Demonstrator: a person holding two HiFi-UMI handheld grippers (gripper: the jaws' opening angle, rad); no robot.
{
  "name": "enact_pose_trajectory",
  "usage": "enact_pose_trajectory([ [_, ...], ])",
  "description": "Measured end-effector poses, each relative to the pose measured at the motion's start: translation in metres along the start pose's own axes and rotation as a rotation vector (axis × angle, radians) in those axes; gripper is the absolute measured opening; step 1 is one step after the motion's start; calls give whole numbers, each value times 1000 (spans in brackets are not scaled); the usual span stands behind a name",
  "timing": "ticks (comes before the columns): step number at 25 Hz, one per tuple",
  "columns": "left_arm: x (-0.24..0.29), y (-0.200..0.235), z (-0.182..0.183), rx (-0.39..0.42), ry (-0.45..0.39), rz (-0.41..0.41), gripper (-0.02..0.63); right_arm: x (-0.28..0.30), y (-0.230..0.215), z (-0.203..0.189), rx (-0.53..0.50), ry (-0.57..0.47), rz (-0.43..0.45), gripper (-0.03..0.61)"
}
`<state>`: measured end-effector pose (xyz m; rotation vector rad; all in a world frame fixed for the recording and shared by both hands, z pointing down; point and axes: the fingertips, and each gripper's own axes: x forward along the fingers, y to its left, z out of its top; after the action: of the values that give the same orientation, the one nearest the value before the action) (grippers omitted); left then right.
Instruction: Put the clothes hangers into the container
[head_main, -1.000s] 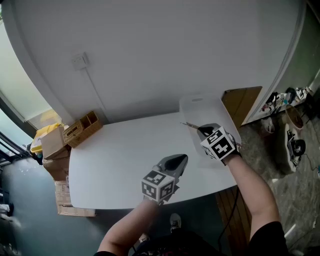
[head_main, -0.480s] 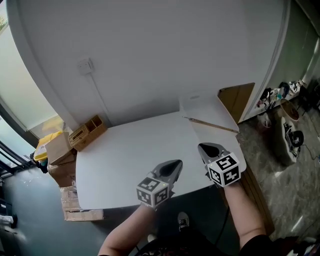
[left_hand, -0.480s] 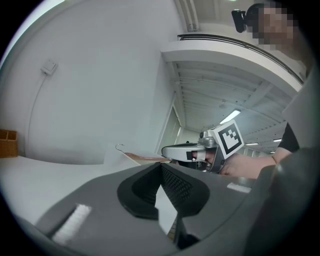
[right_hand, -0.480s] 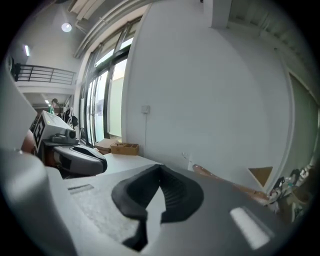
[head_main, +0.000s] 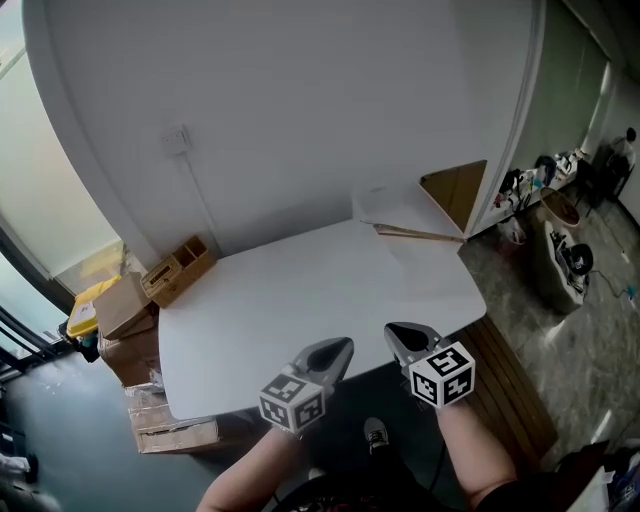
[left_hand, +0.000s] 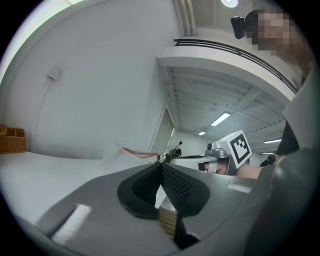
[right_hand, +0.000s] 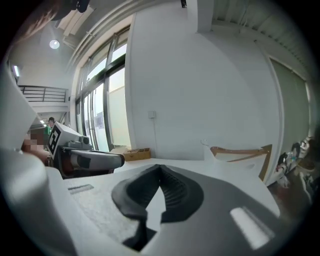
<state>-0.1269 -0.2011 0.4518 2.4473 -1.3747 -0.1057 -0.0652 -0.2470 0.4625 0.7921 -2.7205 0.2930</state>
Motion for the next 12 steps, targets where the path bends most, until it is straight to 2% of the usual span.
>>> enact_pose_trajectory([
  [12, -89, -46, -40, -4, 20, -63, 5, -59, 112, -71, 106, 9, -10, 2],
])
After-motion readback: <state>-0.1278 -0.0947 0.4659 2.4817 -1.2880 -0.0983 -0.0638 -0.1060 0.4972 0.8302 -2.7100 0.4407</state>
